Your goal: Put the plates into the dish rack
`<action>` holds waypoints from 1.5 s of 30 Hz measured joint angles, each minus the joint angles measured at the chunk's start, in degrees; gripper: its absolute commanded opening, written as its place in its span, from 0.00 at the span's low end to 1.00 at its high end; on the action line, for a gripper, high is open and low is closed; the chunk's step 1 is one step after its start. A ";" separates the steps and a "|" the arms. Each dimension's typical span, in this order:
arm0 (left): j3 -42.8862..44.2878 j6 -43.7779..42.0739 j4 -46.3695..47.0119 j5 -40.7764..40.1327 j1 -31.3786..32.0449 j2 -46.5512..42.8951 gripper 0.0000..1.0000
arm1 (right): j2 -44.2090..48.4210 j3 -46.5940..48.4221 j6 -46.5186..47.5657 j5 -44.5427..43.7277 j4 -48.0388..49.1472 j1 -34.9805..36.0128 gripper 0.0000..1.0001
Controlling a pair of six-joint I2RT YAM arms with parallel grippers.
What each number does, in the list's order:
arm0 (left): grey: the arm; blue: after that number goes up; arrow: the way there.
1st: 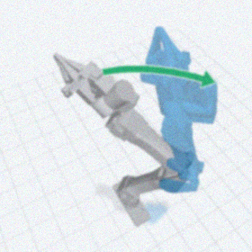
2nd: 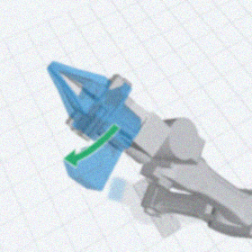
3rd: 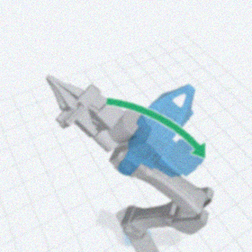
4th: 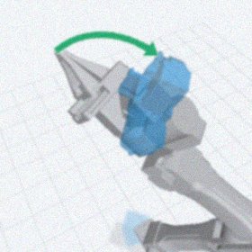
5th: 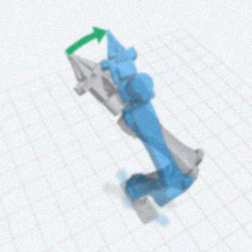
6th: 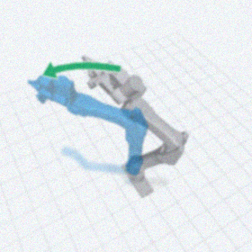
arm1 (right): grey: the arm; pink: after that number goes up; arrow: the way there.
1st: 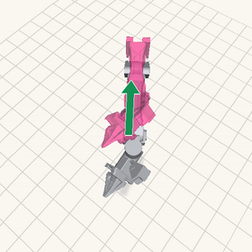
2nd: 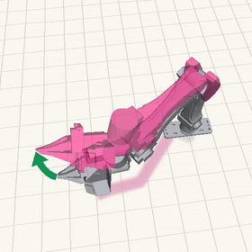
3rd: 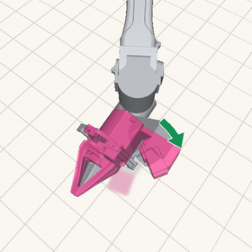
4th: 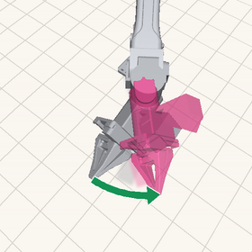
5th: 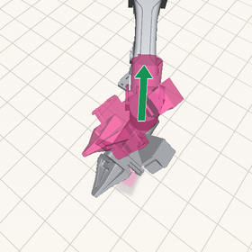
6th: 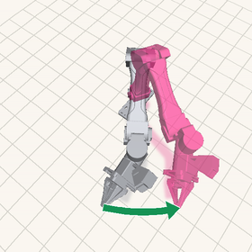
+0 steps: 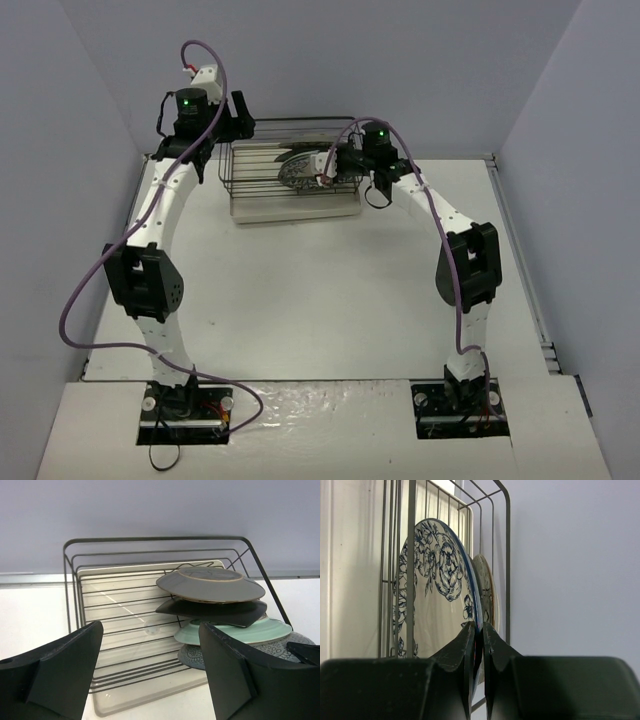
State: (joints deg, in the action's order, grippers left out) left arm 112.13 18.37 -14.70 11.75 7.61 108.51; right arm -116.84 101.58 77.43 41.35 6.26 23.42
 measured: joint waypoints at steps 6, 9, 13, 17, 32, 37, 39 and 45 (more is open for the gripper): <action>-5.03 -0.38 -0.22 -2.50 -0.12 -4.28 0.85 | -0.21 0.23 1.30 -2.75 -0.95 0.86 0.39; -7.49 -0.67 -0.65 -3.49 -0.12 -6.23 0.92 | -0.42 0.23 0.31 -4.05 -1.14 1.10 0.55; -9.43 -1.22 -1.55 -4.55 -0.12 -8.31 0.97 | -0.32 0.20 -2.42 -4.62 0.28 1.16 0.66; -9.98 -1.29 -2.30 -5.08 -0.14 -10.07 0.97 | 0.90 -0.08 -4.69 -4.94 0.81 1.21 0.90; -28.83 2.35 -7.55 -15.63 0.04 -29.89 0.97 | 24.20 -5.87 -19.78 -6.47 -5.80 3.51 1.00; -36.02 6.07 -9.22 -21.97 0.94 -34.07 0.97 | 32.83 -13.35 -39.97 -26.03 1.74 3.74 1.00; -40.47 7.31 -9.35 -23.33 1.14 -35.95 0.97 | 33.28 -14.64 -50.50 -37.79 2.65 2.50 1.00; -50.68 9.37 -10.48 -28.29 1.43 -42.22 0.97 | 34.38 -26.10 -76.93 -60.48 -2.43 -7.82 1.00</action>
State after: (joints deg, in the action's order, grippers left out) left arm 61.46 27.74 -25.18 -16.54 9.04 66.30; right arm -82.46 75.48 0.51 -19.13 3.83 15.60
